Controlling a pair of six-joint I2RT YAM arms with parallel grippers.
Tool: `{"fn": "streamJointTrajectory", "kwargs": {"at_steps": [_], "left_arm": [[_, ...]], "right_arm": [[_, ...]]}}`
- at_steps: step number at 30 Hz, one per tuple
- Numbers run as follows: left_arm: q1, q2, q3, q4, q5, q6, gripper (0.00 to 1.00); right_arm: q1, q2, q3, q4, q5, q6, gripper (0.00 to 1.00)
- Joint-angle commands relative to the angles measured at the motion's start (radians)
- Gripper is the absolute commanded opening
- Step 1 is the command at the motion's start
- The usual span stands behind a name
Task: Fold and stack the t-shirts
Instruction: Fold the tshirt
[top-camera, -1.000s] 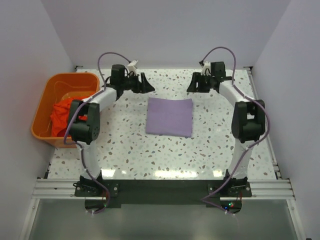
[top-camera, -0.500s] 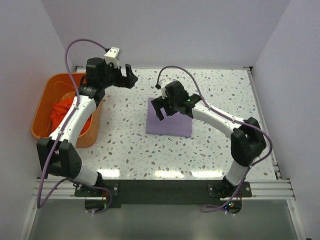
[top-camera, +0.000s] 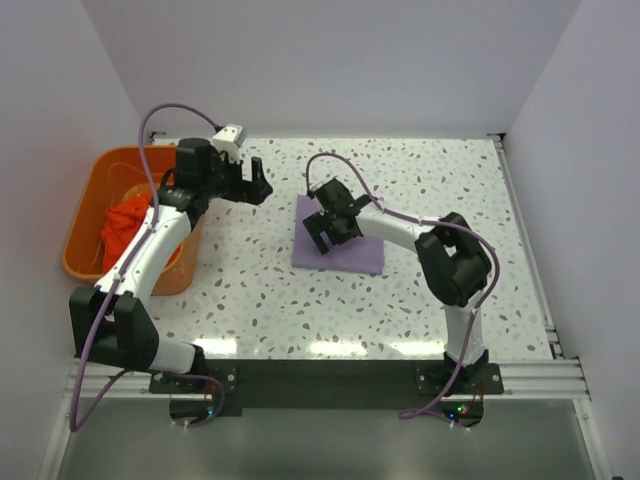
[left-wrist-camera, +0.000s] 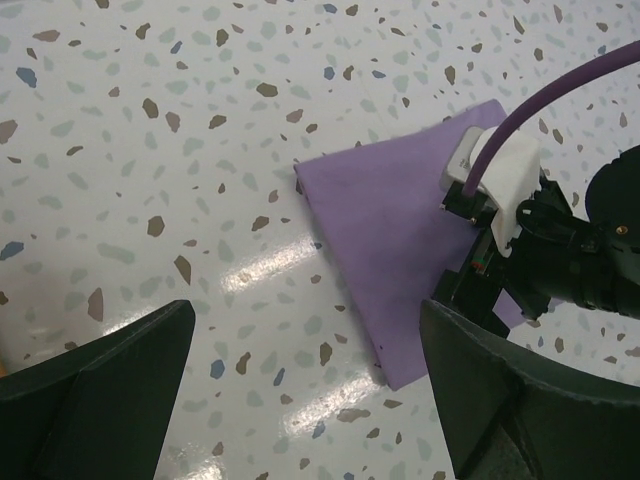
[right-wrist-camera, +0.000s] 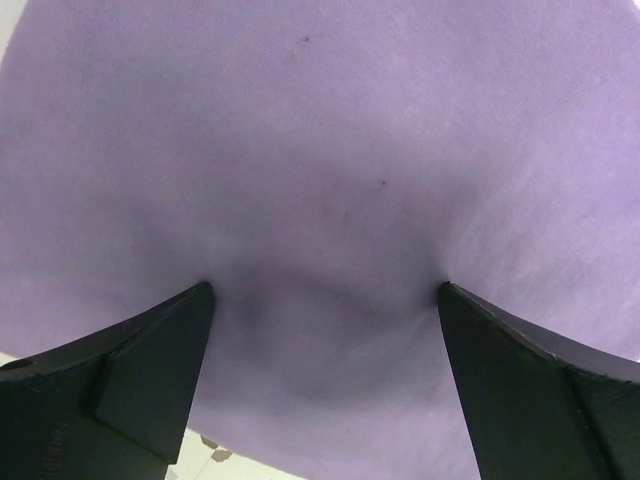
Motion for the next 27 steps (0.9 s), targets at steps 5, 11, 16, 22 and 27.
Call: {"fn": "streamJointTrajectory", "kwargs": {"at_steps": [5,11,16,22,27], "left_arm": [[0.008,-0.025,-0.01,-0.002,-0.004,0.016,1.0],[0.021,-0.028,0.002,0.001,-0.026,0.015,1.0],[0.038,-0.031,0.02,-0.025,-0.035,0.025,1.0],[0.041,-0.038,0.004,-0.007,-0.015,0.021,1.0],[0.011,-0.038,-0.039,0.085,-0.032,0.013,1.0]], "right_arm": [[-0.006,0.09,0.061,0.041,0.009,-0.026,0.99],[-0.006,0.24,0.238,0.042,-0.032,0.02,0.99],[-0.006,0.308,0.411,0.048,-0.045,-0.021,0.99],[-0.007,0.138,0.42,0.045,-0.071,-0.047,0.99],[-0.047,-0.054,0.402,0.012,-0.065,-0.047,0.99]]}}
